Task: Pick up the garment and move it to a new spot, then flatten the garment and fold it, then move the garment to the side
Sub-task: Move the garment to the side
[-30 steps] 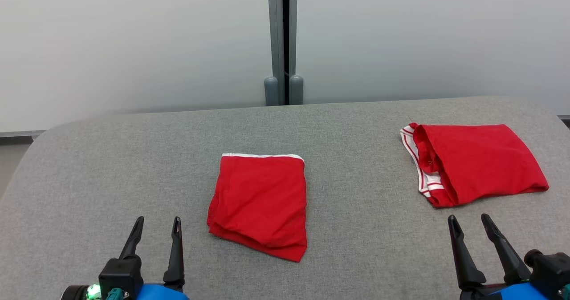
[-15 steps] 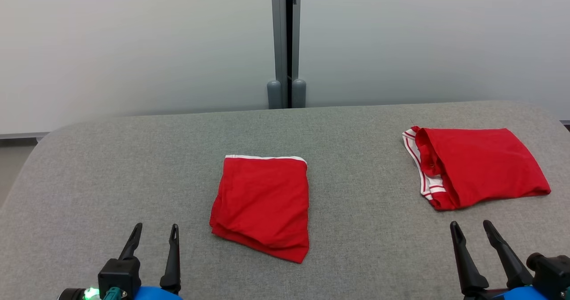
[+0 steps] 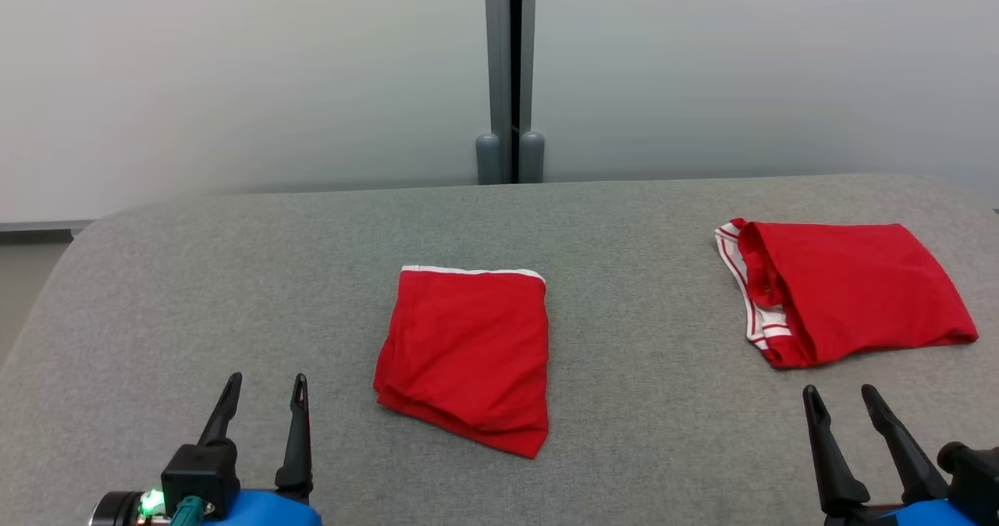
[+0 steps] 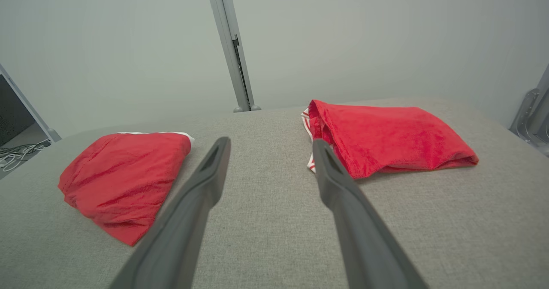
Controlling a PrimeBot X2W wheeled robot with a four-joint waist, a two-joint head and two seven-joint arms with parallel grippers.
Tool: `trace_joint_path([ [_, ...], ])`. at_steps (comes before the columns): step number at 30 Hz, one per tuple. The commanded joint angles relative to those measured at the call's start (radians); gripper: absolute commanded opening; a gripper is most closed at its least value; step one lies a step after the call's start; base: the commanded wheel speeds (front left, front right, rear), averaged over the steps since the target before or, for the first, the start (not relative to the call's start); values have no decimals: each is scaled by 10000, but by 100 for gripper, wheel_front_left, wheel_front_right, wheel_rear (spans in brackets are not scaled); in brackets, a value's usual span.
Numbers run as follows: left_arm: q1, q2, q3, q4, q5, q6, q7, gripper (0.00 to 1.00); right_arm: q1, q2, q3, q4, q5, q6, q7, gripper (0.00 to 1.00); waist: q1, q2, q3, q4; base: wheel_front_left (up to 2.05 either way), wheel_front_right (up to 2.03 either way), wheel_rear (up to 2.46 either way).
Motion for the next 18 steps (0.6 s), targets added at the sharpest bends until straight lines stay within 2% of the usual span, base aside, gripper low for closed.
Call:
trace_joint_path([
  [1, -251, 52, 16, -38, 28, 3, -92, 100, 62, 9, -57, -52, -11, 5, 25, 100, 0, 0, 98, 131, 0, 0, 0],
  [8, -1139, -76, 19, -212, 127, -194, -418, 100, -928, 8, 40, 504, -317, 5, 306, 100, 0, 0, 1197, 1118, 0, 0, 0],
  [13, -1883, -354, 40, -108, 177, -344, -738, 100, -2072, 3, 584, 1766, -272, 5, 301, 100, 0, 0, 2055, 1929, 0, 0, 0],
  [18, -2370, -649, 93, 126, 141, -531, -907, 100, -3356, -3, 1225, 3537, 4, 5, 49, 100, 0, 0, 2542, 2548, 0, 0, 0],
])
